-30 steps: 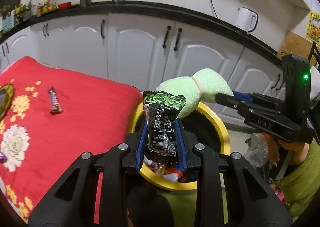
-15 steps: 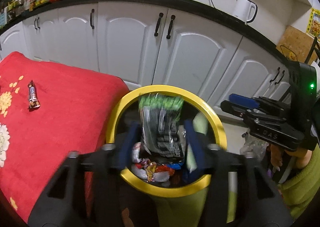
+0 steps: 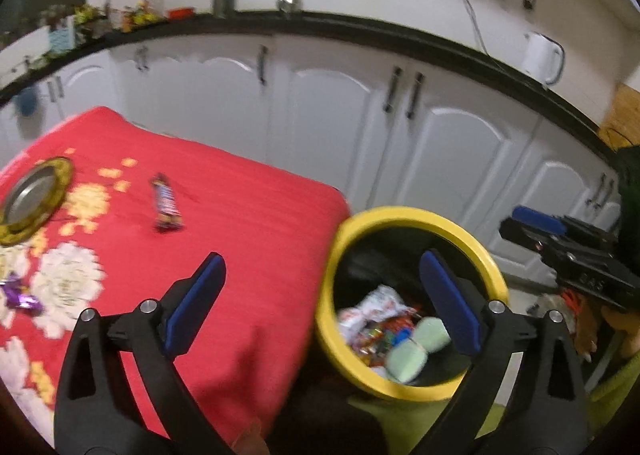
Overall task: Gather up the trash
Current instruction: 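Move both tools back over the purple wrapper and candy bar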
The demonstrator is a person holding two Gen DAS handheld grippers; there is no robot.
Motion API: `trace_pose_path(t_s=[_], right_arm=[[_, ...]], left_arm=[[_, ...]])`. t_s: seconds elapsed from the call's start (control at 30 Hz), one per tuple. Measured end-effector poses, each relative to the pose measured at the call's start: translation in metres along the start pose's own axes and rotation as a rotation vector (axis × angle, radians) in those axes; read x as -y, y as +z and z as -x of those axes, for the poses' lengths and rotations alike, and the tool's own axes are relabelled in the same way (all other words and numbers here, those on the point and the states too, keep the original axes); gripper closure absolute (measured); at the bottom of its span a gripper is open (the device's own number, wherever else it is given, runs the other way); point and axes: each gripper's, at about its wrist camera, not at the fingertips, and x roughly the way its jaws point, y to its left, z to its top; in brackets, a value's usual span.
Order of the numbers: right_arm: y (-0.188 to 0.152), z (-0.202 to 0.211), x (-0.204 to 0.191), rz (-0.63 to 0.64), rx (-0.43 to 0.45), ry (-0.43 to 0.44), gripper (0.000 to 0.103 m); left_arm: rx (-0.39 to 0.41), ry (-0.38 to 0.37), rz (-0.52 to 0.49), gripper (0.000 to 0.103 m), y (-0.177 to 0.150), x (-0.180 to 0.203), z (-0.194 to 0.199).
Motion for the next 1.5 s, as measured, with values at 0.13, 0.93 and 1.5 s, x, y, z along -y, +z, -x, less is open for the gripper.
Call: trace_pose_path(t_s=[0.13, 0.93, 1.5], right_arm=[[0.013, -0.009, -0.027, 0.031, 0.014, 0.047, 0.054], [0.068, -0.125, -0.168, 0.149, -0.071, 0.255, 0.051], [0.073, -0.231, -0.207, 0.163, -0.22, 0.213, 0.051]], left_arm=[[0.06, 0.071, 0.04, 0.012, 0.006, -0.028, 0.018], [0.127, 0.373, 0.277, 0.011, -0.011, -0.175, 0.07], [0.039, 0.412, 0.543, 0.011, -0.047, -0.258, 0.055]])
